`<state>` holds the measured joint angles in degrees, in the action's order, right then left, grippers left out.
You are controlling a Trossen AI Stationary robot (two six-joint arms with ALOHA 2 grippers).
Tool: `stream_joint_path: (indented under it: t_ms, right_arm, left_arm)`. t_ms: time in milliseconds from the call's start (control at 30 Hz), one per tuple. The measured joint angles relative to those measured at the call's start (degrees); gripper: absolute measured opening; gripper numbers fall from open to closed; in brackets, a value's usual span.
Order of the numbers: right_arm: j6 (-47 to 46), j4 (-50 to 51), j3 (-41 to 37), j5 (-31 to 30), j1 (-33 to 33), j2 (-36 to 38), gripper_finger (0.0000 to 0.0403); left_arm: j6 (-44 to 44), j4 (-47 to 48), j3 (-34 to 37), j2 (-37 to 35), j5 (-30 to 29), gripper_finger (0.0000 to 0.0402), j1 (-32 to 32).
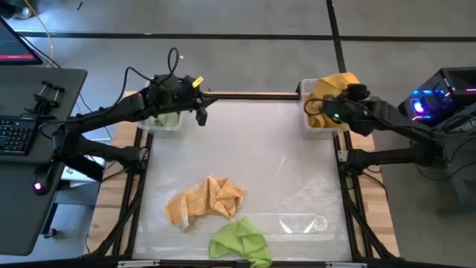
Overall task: Sort towels by color in basket
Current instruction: Put the yellow kitchen towel into the right transparent bin
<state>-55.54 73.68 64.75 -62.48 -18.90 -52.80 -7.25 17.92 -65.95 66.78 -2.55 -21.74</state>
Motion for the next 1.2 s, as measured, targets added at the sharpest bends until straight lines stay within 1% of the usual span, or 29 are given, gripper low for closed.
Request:
stream_joint_path:
  t_ms: [67, 200, 300, 400, 500, 600, 733, 833, 967, 1067, 1200]
  right_arm:
    - [0.2, -0.2, 0.0, 1.3, -2.7, -2.2, 0.0009]
    - [2.9, -0.5, 0.0, 6.0, -8.5, -7.6, 0.0009]
    - [7.9, -3.2, 0.0, 9.8, -12.4, -12.3, 0.0009]
    - [16.5, -9.5, 0.0, 14.1, -16.2, -16.8, 0.0009]
    - [26.6, -16.3, 0.0, 20.6, -20.2, -21.1, 0.0009]
    - [32.9, -19.8, 0.0, 28.1, -25.2, -25.1, 0.0009]
    - [37.2, -22.0, 0.0, 37.3, -31.3, -29.9, 0.0009]
    - [37.6, -22.6, 0.0, 41.3, -34.7, -32.7, 0.0015]
    - [37.1, -22.4, 0.1, 43.2, -37.6, -34.3, 0.0044]
    - [39.4, -22.5, 0.1, 47.2, -39.7, -34.0, 0.0086]
    - [40.8, -20.5, 0.1, 53.5, -41.6, -30.2, 0.0150]
  left_arm:
    - [0.0, -0.3, 0.0, 0.0, 0.0, 0.0000, 0.0]
    - [0.0, -0.3, 0.0, 0.0, 0.0, 0.0000, 0.0]
    - [0.0, -0.3, 0.0, 0.0, 0.0, 0.0000, 0.0]
    - [0.0, -0.3, 0.0, 0.0, 0.0, 0.0000, 0.0]
    - [0.2, -0.2, 0.0, 0.0, 0.0, 0.0000, 0.0]
    - [1.5, -0.2, 0.0, 0.0, 0.0, 0.0000, 0.0]
    - [2.4, -0.5, 0.0, 0.0, 0.0, 0.0000, 0.0]
    - [2.4, -1.7, 0.0, 0.0, 0.0, 0.0000, 0.0]
    - [2.4, -1.6, 0.0, 0.0, 0.0, 0.0000, 0.0]
    - [1.7, -1.7, 0.0, 0.0, 0.0, 0.0000, 0.0]
    - [1.4, -1.7, 0.0, 0.0, 0.0, 0.0000, 0.0]
